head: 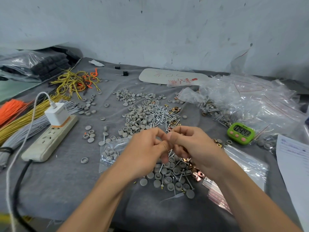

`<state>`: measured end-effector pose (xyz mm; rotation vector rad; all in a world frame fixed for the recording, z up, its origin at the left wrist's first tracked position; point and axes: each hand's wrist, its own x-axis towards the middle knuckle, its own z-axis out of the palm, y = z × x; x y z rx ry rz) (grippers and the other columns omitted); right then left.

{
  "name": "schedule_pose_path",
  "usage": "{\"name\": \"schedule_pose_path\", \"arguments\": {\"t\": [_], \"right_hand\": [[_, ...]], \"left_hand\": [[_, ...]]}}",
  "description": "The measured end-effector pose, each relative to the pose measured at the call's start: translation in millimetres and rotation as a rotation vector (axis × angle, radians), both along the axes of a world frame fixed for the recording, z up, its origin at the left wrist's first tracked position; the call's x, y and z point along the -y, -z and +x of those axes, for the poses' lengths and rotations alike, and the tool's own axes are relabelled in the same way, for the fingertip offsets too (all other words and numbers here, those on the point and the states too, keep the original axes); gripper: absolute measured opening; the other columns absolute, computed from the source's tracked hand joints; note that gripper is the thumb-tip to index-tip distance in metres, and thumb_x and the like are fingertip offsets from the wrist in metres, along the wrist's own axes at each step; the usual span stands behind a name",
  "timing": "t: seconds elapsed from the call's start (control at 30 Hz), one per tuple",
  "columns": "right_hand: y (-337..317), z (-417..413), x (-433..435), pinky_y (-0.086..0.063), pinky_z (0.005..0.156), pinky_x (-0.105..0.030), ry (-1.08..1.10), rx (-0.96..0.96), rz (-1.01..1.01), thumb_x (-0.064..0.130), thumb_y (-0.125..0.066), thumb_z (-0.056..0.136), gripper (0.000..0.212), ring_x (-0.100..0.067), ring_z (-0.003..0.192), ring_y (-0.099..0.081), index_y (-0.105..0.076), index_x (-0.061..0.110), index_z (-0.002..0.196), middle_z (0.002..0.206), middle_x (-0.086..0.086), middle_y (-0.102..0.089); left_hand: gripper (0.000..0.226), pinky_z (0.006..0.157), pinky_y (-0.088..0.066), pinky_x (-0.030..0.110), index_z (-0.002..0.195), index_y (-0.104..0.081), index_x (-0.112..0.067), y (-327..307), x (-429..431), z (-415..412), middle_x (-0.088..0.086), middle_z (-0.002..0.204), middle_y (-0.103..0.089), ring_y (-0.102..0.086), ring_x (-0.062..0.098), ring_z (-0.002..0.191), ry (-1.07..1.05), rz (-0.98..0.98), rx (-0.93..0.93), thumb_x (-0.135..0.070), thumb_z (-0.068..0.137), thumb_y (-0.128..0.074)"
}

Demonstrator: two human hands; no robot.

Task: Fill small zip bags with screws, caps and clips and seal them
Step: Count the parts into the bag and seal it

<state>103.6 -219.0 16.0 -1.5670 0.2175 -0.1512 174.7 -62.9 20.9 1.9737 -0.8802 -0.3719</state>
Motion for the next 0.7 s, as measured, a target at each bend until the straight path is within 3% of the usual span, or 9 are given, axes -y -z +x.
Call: {"name": "schedule_pose_path", "arguments": {"t": [0.1, 0.17, 0.23, 0.4, 0.5, 0.57, 0.63, 0.7], "right_hand": [[-2.7, 0.2, -3.4, -0.038, 0.051, -0.026, 0.013, -0.046, -0.278, 0.029, -0.065, 0.090, 0.022, -0.014, 0.049, -0.047, -0.065, 0.019, 0.070, 0.055, -0.006, -0.059], [-2.1, 0.6, -3.6, -0.041, 0.056, -0.031, 0.022, -0.088, -0.470, 0.040, -0.059, 0.094, 0.035, -0.014, 0.050, -0.051, -0.065, 0.013, 0.072, 0.054, -0.004, -0.061], [-1.7, -0.6, -4.5, -0.044, 0.057, -0.033, -0.013, -0.117, -0.523, 0.047, -0.054, 0.097, 0.049, -0.014, 0.049, -0.054, -0.066, 0.011, 0.066, 0.055, -0.008, -0.063], [0.9, -2.8, -6.8, -0.033, 0.050, -0.029, 0.074, -0.060, -0.495, 0.036, -0.058, 0.080, 0.040, -0.013, 0.044, -0.040, -0.054, 0.010, 0.050, 0.047, -0.004, -0.049], [1.5, -2.3, -8.3, -0.030, 0.052, -0.033, 0.162, -0.130, -0.459, 0.034, -0.058, 0.072, 0.033, -0.018, 0.049, -0.034, -0.047, 0.017, 0.046, 0.050, -0.004, -0.038], [-0.8, -1.6, -9.7, -0.026, 0.048, -0.029, 0.201, -0.175, -0.328, 0.026, -0.058, 0.073, 0.034, -0.019, 0.046, -0.028, -0.043, 0.019, 0.043, 0.048, -0.002, -0.034], [-3.0, -0.1, -10.9, -0.020, 0.042, -0.024, 0.232, -0.177, -0.130, 0.011, -0.056, 0.078, 0.040, -0.015, 0.041, -0.022, -0.040, 0.023, 0.043, 0.048, -0.001, -0.028], [-3.9, 2.0, -12.1, -0.017, 0.044, -0.025, 0.272, -0.164, 0.024, 0.004, -0.054, 0.079, 0.041, -0.014, 0.041, -0.018, -0.039, 0.022, 0.045, 0.051, -0.002, -0.025]], "left_hand": [[0.016, 0.043, -0.031, 0.015, 0.089, -0.062, -0.025, 1.6, -0.9, -2.3, -0.006, 0.062, -0.072, -0.045, 0.000, 0.038, 0.033, 0.012, 0.035, -0.035, 0.101, -0.057], [0.013, 0.046, -0.034, 0.015, 0.088, -0.061, -0.025, 2.5, -0.1, -3.9, -0.008, 0.060, -0.071, -0.049, -0.001, 0.042, 0.026, 0.035, 0.078, -0.031, 0.097, -0.055], [0.008, 0.048, -0.035, 0.014, 0.092, -0.060, -0.023, 1.6, 0.0, -2.8, -0.008, 0.061, -0.071, -0.053, 0.000, 0.046, 0.012, 0.049, 0.085, -0.019, 0.096, -0.056], [0.006, 0.047, -0.034, 0.013, 0.091, -0.059, -0.027, -2.8, -0.8, -4.3, -0.008, 0.060, -0.070, -0.052, 0.000, 0.045, 0.137, 0.104, 0.088, -0.026, 0.095, -0.054], [0.029, 0.051, -0.038, 0.018, 0.076, -0.057, -0.040, -0.5, 1.7, -6.8, -0.010, 0.058, -0.067, -0.058, 0.002, 0.051, 0.140, 0.123, 0.208, -0.026, 0.101, -0.056], [0.039, 0.056, -0.044, 0.028, 0.071, -0.057, -0.055, -0.4, 4.3, -7.7, -0.010, 0.061, -0.065, -0.058, 0.008, 0.055, 0.114, 0.113, 0.279, -0.031, 0.101, -0.059], [0.038, 0.057, -0.045, 0.035, 0.068, -0.056, -0.056, -0.2, 6.7, -7.9, -0.006, 0.062, -0.063, -0.056, 0.012, 0.056, 0.078, 0.073, 0.299, -0.035, 0.099, -0.060], [0.038, 0.051, -0.037, 0.026, 0.063, -0.055, -0.049, 0.3, 9.6, -7.5, -0.009, 0.057, -0.057, -0.051, 0.010, 0.054, 0.033, 0.023, 0.327, -0.037, 0.098, -0.063]]}}
